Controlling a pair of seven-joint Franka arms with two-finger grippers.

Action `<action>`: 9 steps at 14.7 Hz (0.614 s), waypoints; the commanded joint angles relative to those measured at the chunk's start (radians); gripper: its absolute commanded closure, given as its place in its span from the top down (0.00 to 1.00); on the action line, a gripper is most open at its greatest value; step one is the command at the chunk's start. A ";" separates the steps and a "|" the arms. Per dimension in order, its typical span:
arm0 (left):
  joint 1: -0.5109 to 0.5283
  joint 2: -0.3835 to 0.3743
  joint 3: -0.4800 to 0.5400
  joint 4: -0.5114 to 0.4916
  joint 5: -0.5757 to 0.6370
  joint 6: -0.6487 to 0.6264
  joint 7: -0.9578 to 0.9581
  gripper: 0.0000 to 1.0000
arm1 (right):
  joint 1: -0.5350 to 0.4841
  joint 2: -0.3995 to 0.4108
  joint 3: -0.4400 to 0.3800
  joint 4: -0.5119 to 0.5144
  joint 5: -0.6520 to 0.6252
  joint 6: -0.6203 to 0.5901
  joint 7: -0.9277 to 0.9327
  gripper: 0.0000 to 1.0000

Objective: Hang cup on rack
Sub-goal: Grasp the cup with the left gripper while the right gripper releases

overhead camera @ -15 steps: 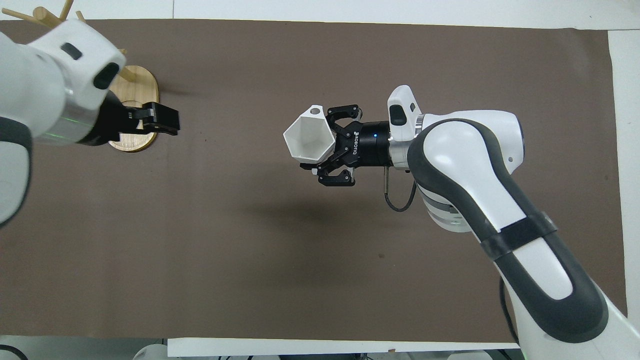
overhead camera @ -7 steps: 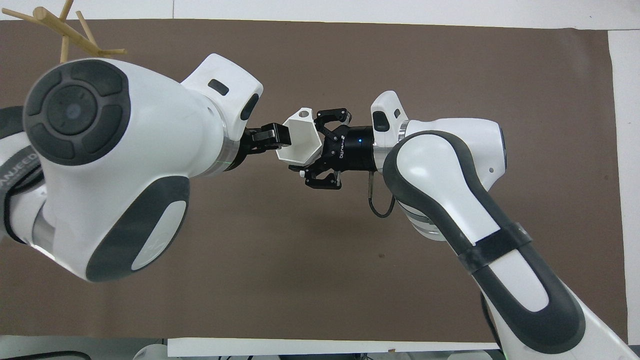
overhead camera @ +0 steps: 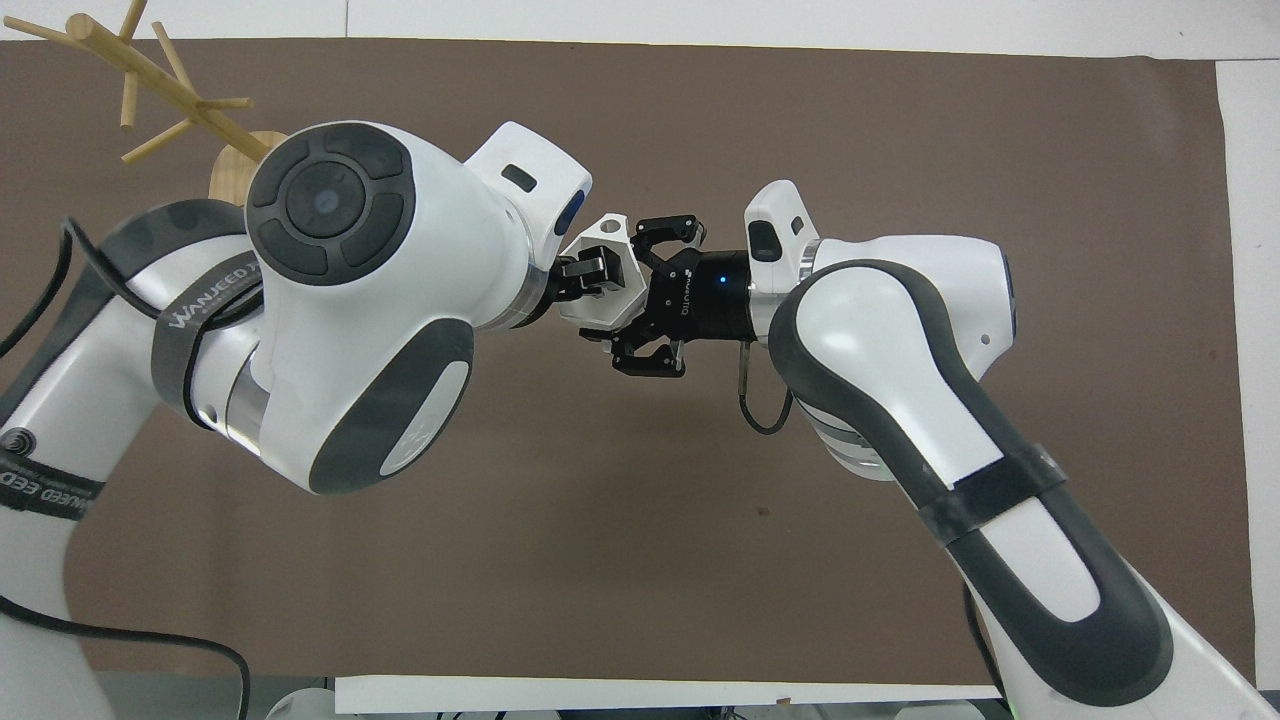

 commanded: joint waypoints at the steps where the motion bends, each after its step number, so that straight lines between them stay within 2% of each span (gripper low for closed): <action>1: -0.030 0.003 0.017 0.002 0.002 0.014 0.001 0.00 | 0.001 0.005 0.000 0.009 0.016 0.010 0.016 0.26; 7: -0.025 0.005 0.018 0.006 0.004 0.008 0.000 0.00 | 0.001 0.005 0.000 0.007 0.016 0.010 0.014 0.27; 8: -0.024 0.005 0.021 0.009 0.015 -0.003 -0.003 0.00 | -0.004 0.005 -0.002 0.007 0.016 0.009 0.007 0.33; 9: -0.024 0.005 0.020 0.010 0.045 -0.012 -0.003 0.00 | -0.011 0.003 -0.002 0.004 0.016 0.000 0.005 0.58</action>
